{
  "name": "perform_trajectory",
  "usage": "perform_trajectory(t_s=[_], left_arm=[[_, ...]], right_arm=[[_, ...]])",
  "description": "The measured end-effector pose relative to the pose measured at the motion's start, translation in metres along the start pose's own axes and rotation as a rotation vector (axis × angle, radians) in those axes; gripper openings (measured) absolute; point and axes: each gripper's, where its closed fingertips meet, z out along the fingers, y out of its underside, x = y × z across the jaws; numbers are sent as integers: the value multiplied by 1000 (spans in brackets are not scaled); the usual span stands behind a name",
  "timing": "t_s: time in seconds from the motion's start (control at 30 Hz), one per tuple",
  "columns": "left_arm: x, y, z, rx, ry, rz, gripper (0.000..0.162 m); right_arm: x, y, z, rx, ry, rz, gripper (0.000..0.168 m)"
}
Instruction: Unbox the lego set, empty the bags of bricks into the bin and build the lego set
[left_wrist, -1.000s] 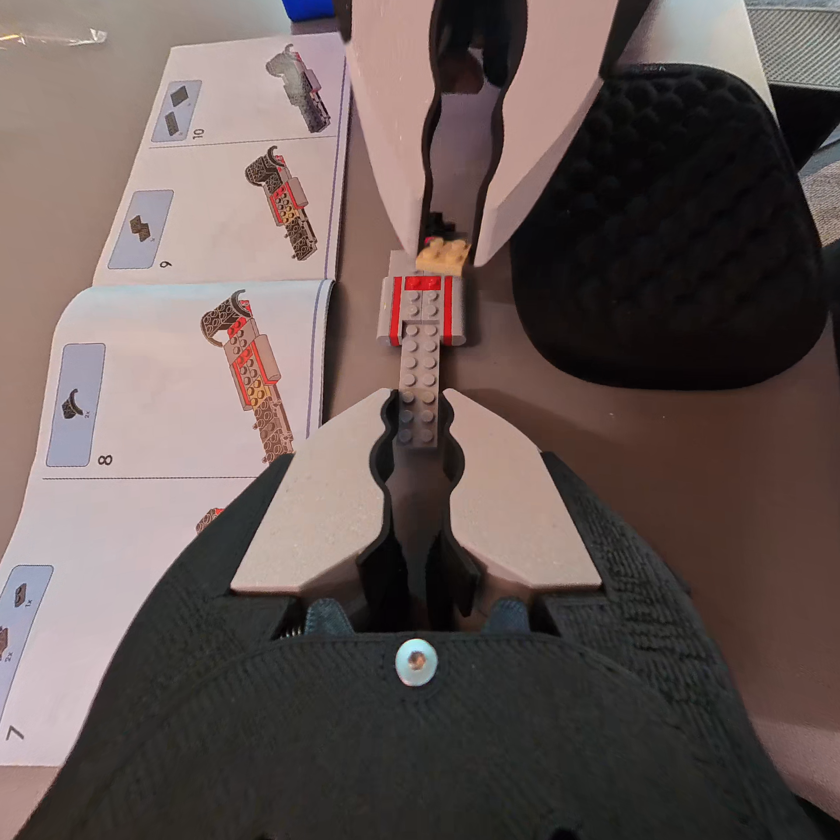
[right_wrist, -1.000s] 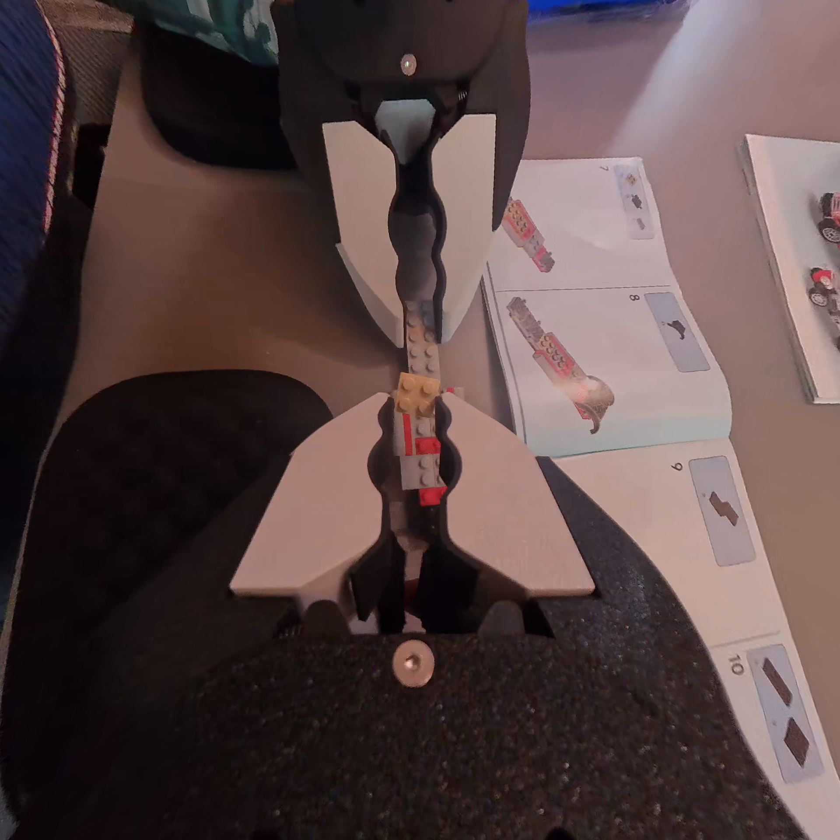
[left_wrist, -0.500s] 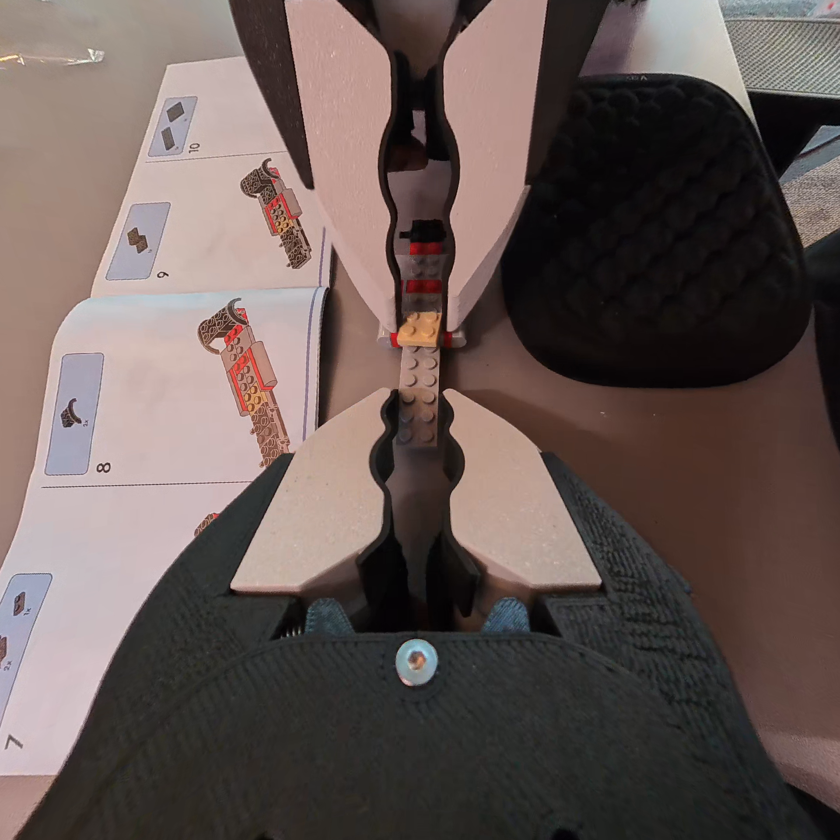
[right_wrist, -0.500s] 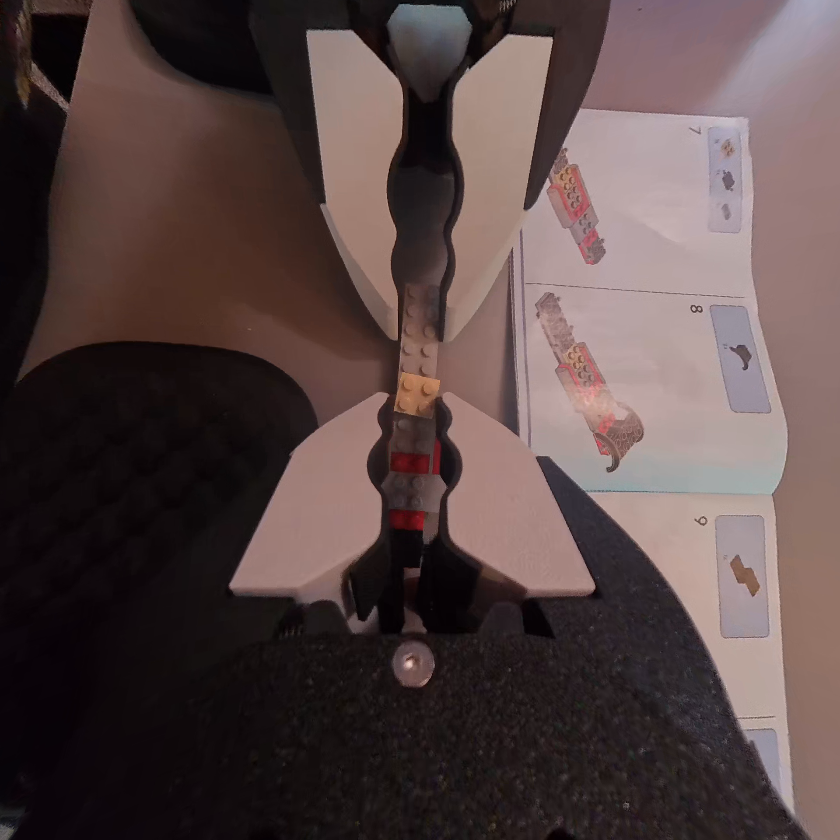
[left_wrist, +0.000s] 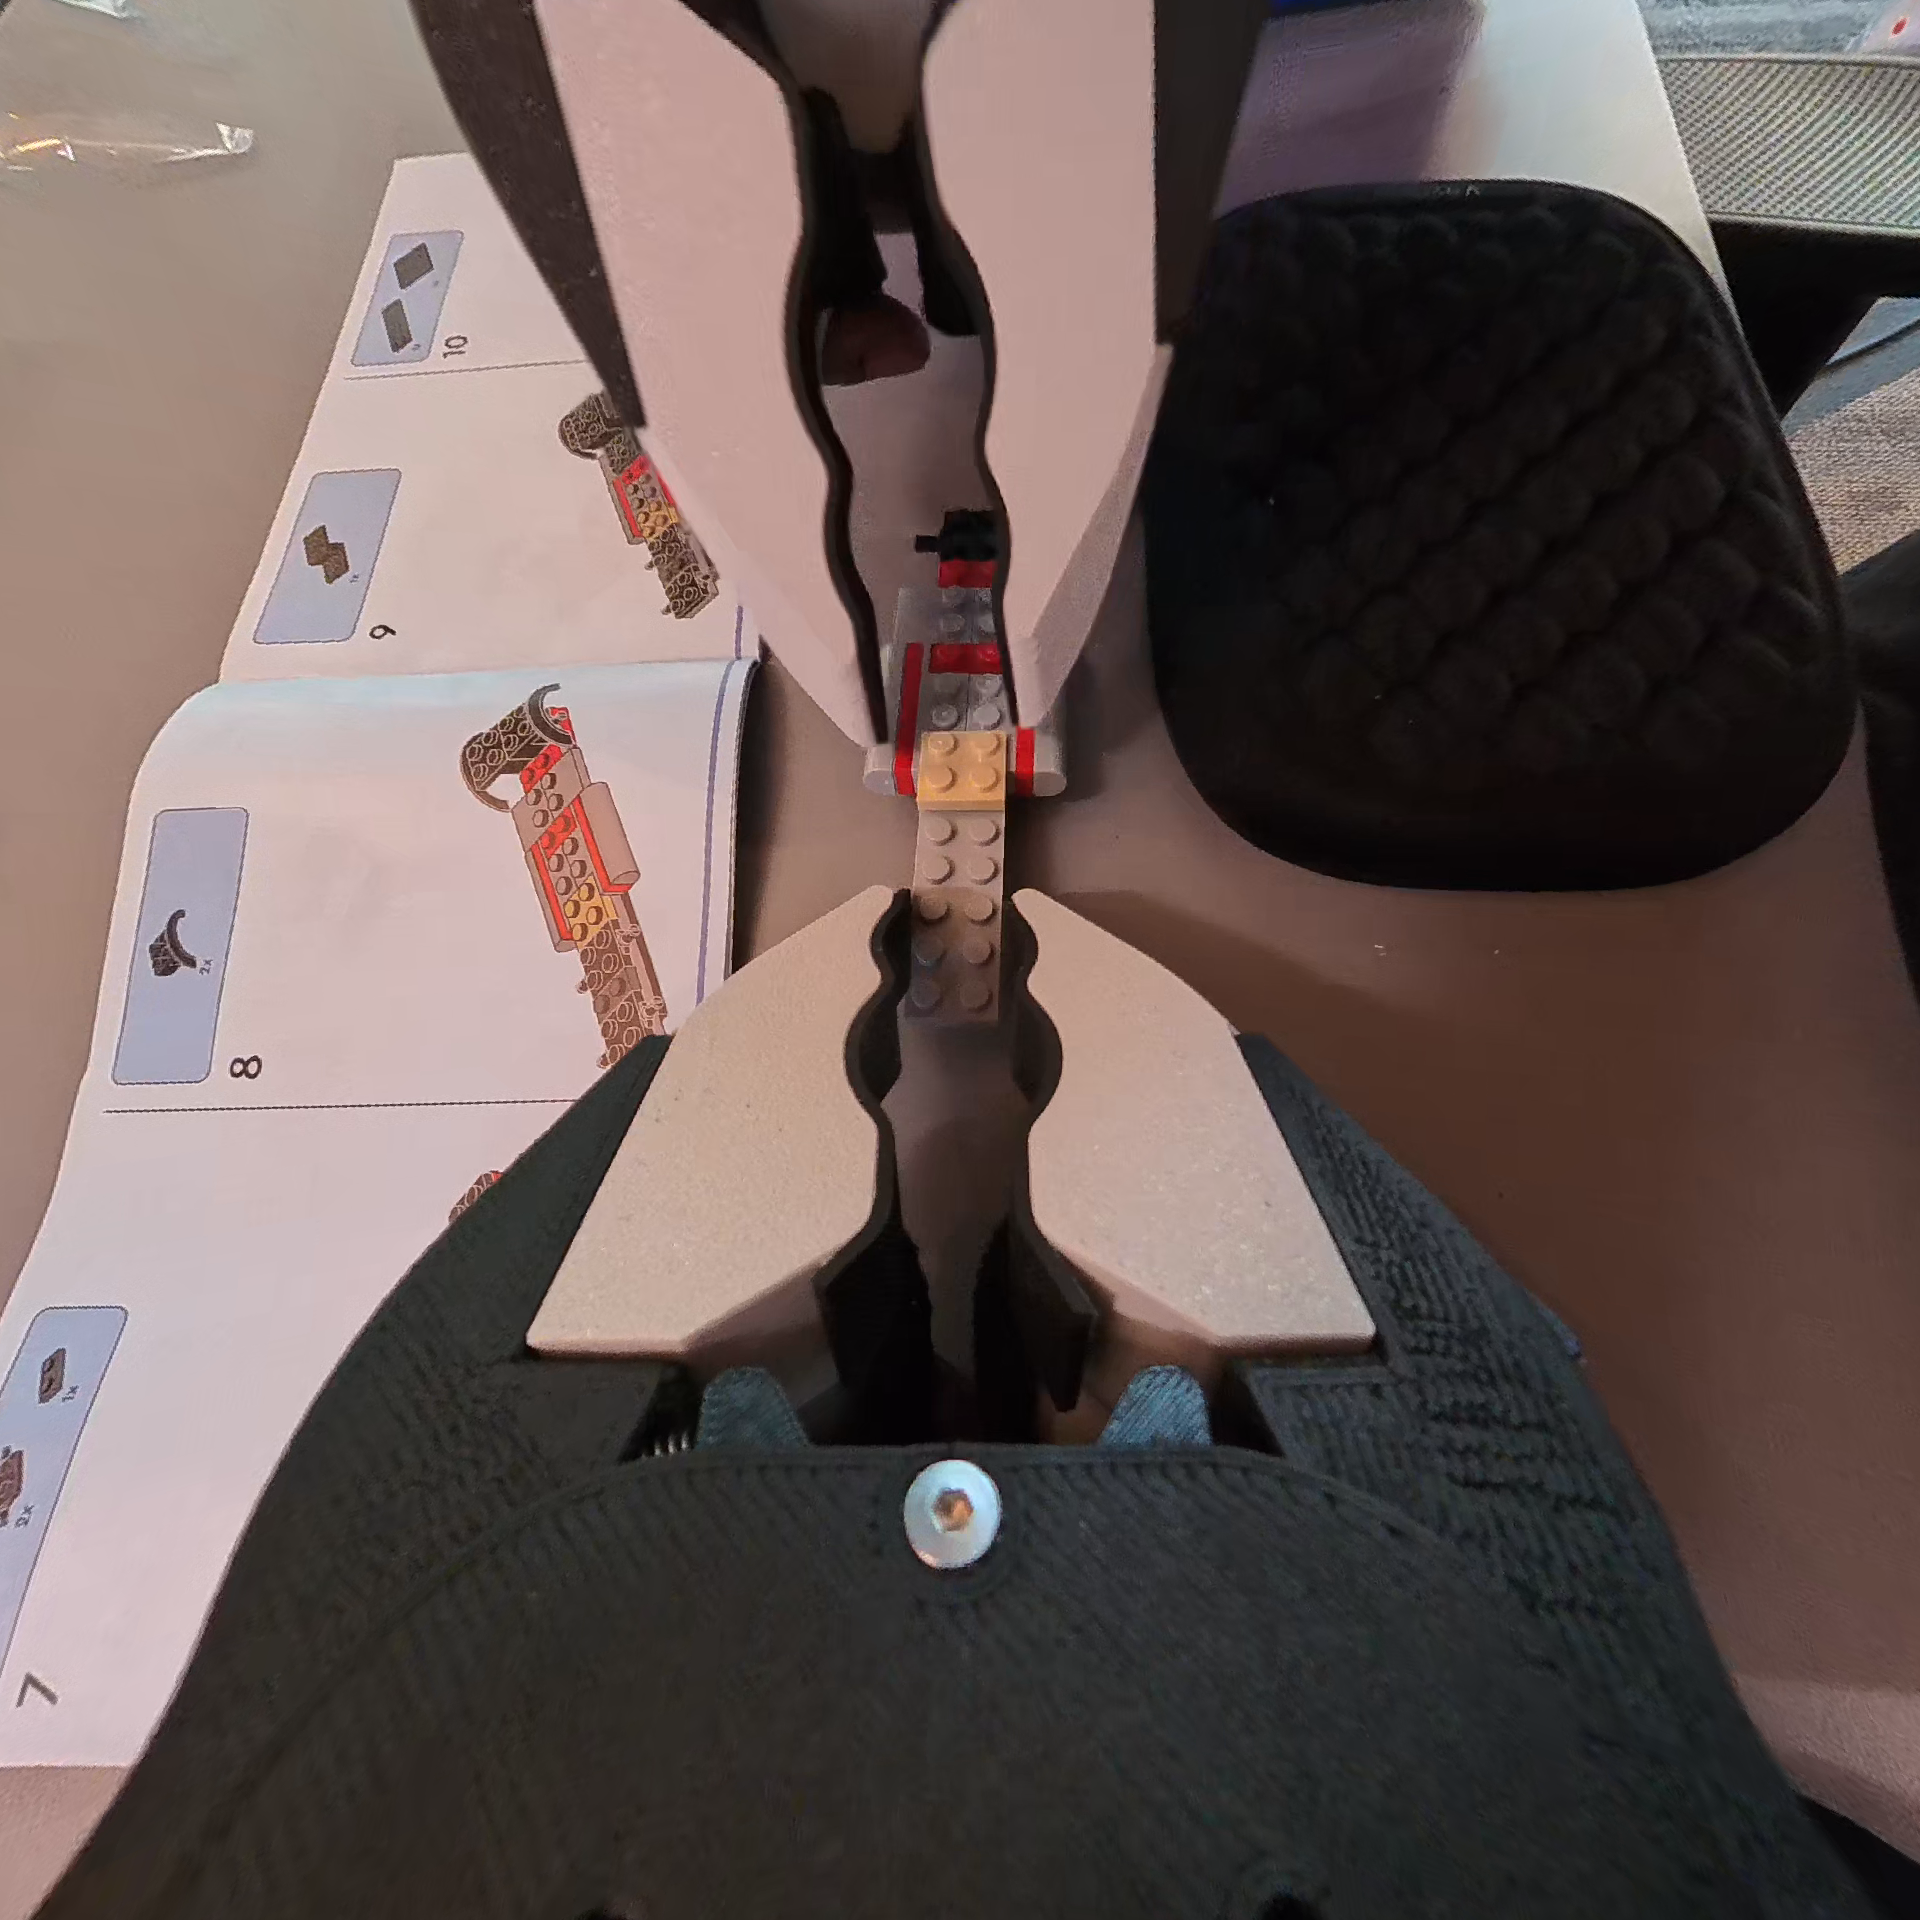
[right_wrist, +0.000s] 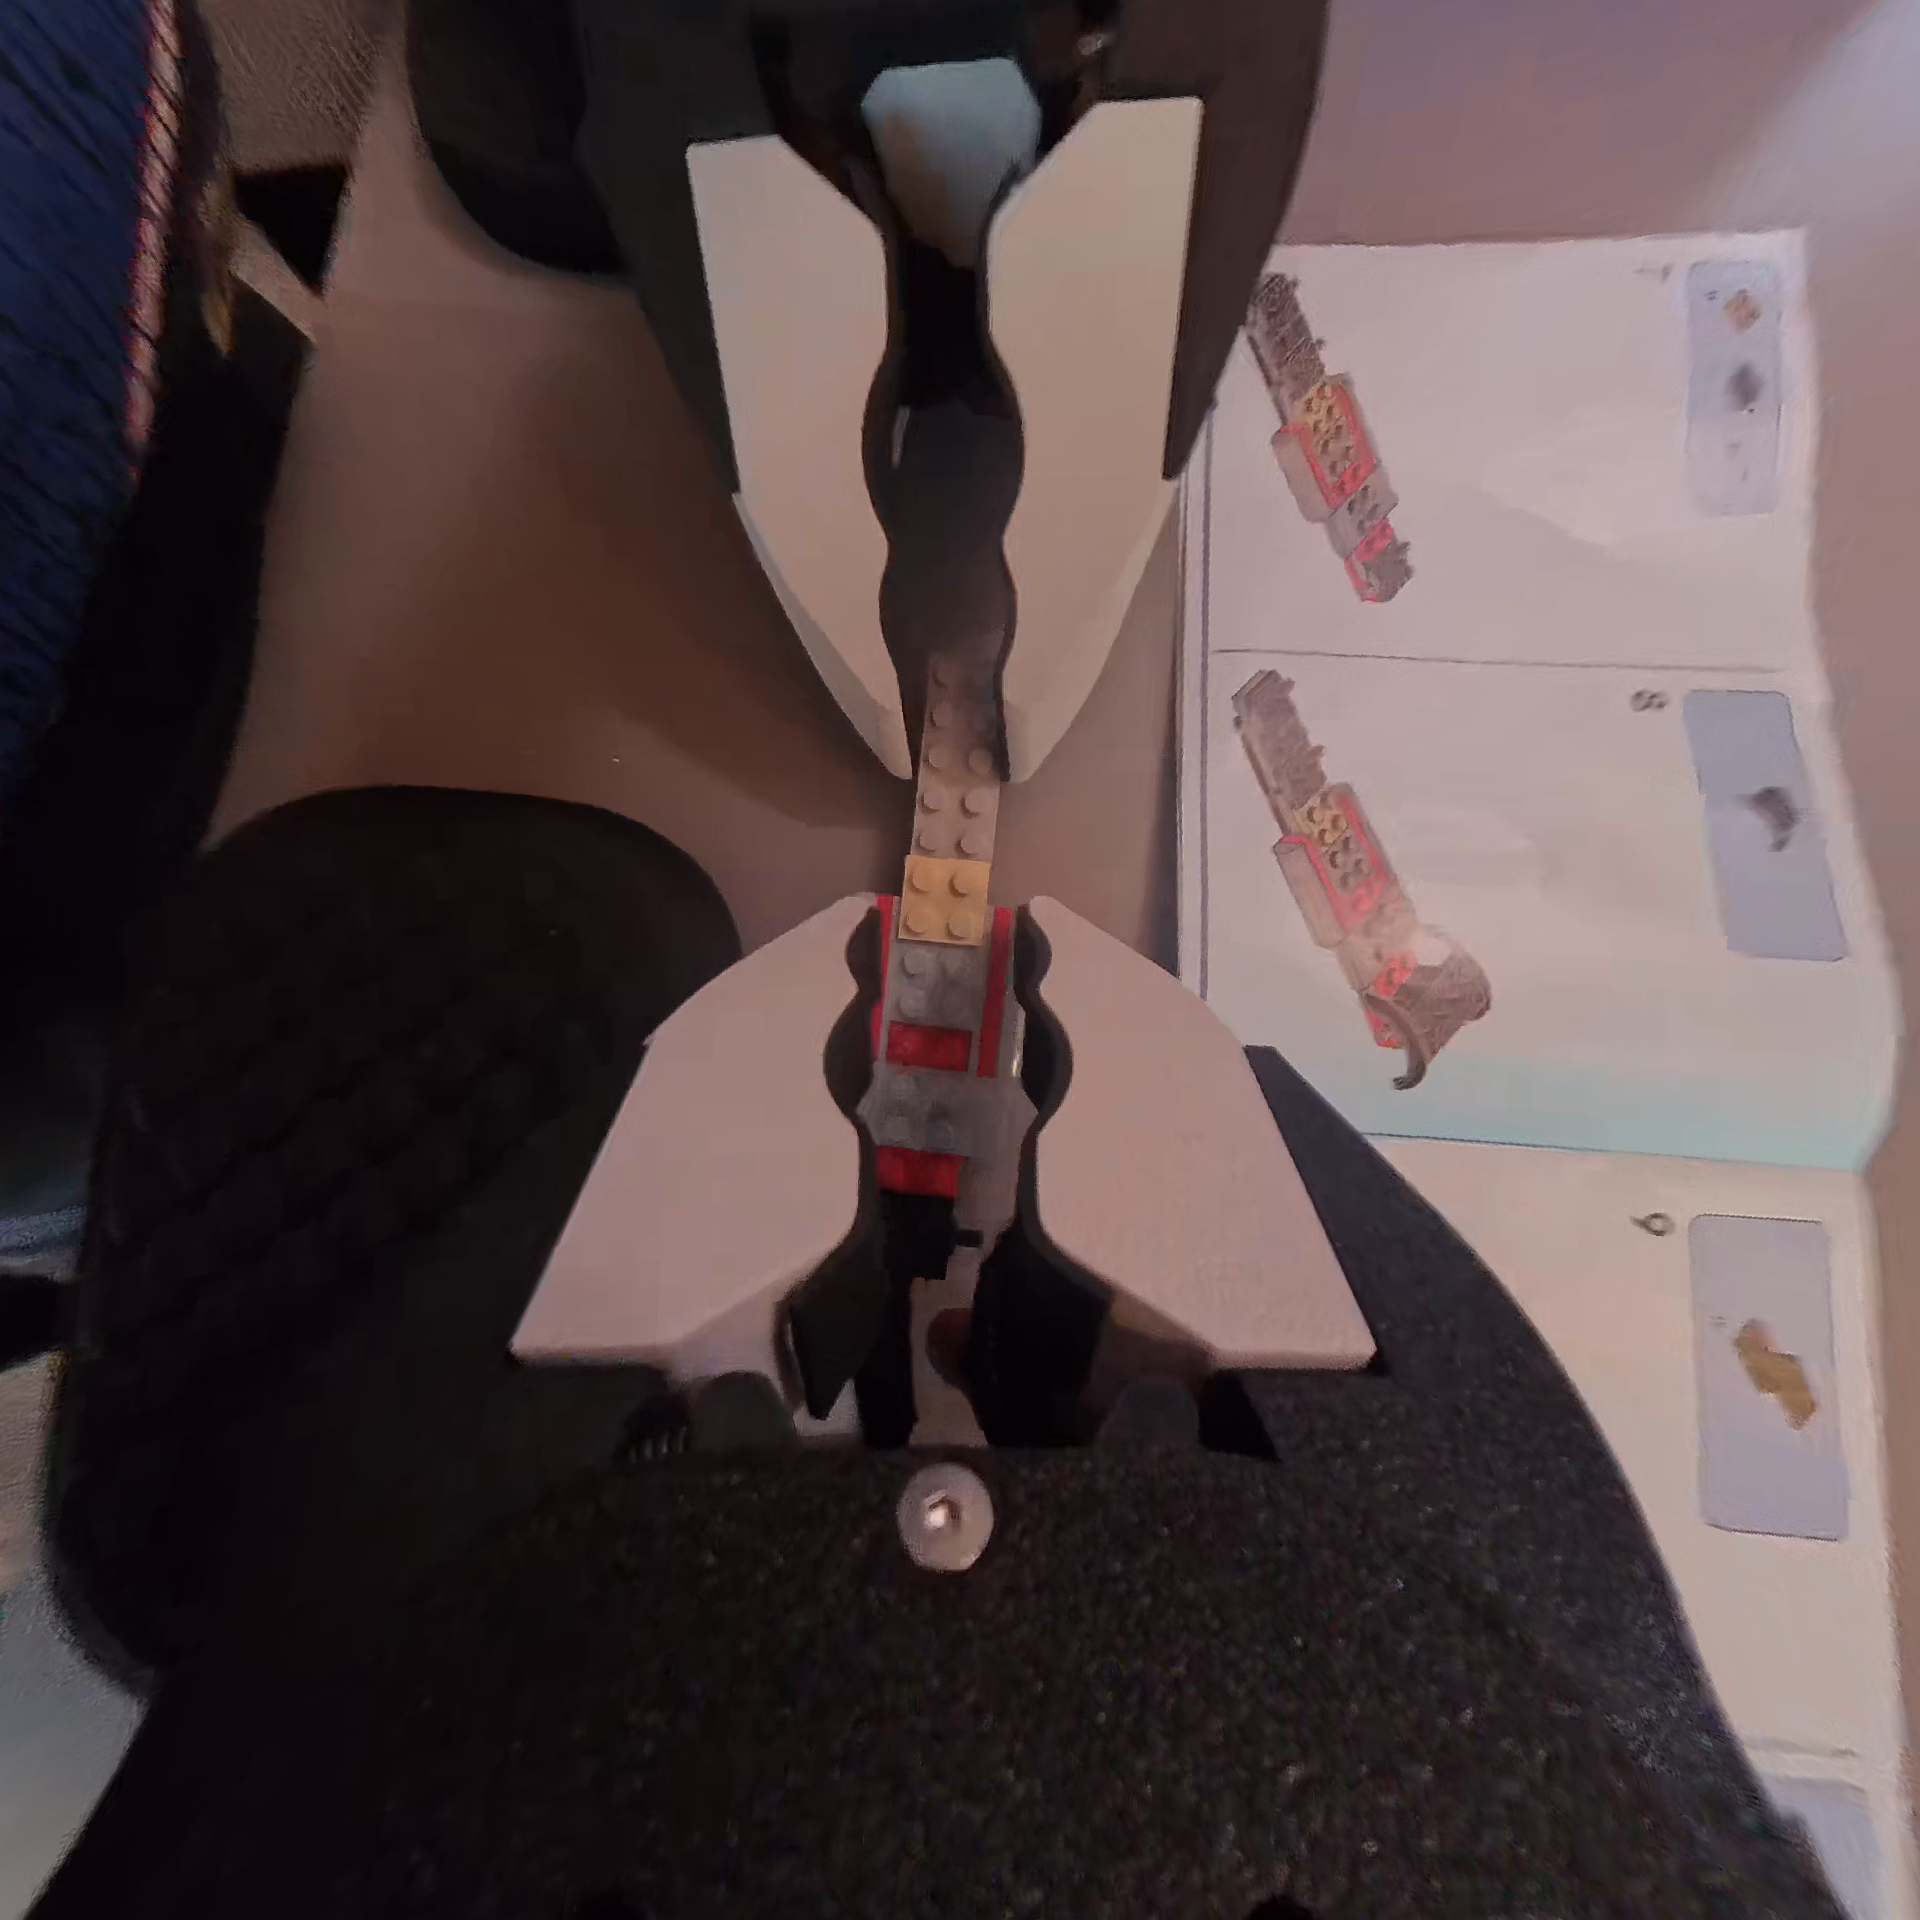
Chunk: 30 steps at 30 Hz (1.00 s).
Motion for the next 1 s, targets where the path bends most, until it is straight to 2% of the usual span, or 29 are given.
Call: perform_trajectory(t_s=[0.1, 0.13, 0.2, 0.4, 0.57, 1.0], left_arm=[[1, -2, 0, 9, -14, 37, 16], [2, -2, 1, 10, -17, 54, 16], [4, -1, 2, 2, -23, 92, 16], [7, -4, 3, 12, -36, 149, 16], [8, -4, 2, 9, -46, 177, 16], [11, -18, -4, 33, -149, 380, 16]], right_arm=[[1, -4, -5, 45, -174, 149, 46], [0, -7, -7, 53, -247, 184, 49], [2, -12, -9, 42, -353, 217, 45], [-5, 3, 5, -171, -543, 230, 38], [-13, 11, 10, -223, -603, 257, 22], [-17, 7, 0, -210, -642, 253, 13]])
